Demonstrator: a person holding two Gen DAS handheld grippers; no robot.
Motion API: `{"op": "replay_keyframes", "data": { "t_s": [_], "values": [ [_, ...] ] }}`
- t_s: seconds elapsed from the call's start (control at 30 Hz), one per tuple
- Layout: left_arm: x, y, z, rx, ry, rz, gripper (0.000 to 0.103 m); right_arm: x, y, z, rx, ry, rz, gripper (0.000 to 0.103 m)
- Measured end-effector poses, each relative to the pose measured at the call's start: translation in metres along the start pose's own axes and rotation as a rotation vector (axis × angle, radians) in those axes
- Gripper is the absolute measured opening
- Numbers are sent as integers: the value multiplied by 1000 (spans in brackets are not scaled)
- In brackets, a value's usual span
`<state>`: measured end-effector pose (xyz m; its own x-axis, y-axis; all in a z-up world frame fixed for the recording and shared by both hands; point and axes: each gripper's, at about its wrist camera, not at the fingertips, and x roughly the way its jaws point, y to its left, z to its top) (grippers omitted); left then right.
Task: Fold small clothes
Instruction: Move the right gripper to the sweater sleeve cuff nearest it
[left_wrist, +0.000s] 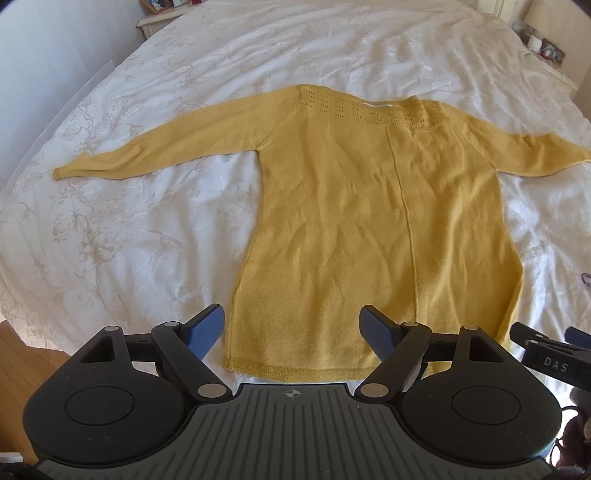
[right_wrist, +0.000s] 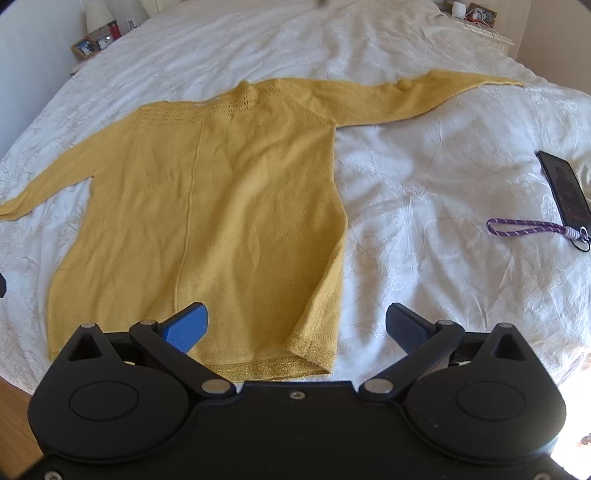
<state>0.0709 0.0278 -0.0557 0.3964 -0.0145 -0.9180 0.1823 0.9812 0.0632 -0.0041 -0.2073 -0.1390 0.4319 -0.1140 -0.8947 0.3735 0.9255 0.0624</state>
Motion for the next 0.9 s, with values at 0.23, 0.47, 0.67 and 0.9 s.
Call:
{"op": "replay_keyframes", "data": {
  "t_s": [0.23,0.47,0.67,0.9],
  "values": [
    [20,10,15,48,26,23,79,45,0,13,94,100,-41,102],
    [37,16,38,60,14,-22,79,87,-18,12,149,194,-125,101],
    [52,24,52,55,40,-38,79,90,-55,1,198,263,-274,100],
    [63,31,67,14,53,-55,79,62,-79,7,310,227,-256,94]
  ]
}}
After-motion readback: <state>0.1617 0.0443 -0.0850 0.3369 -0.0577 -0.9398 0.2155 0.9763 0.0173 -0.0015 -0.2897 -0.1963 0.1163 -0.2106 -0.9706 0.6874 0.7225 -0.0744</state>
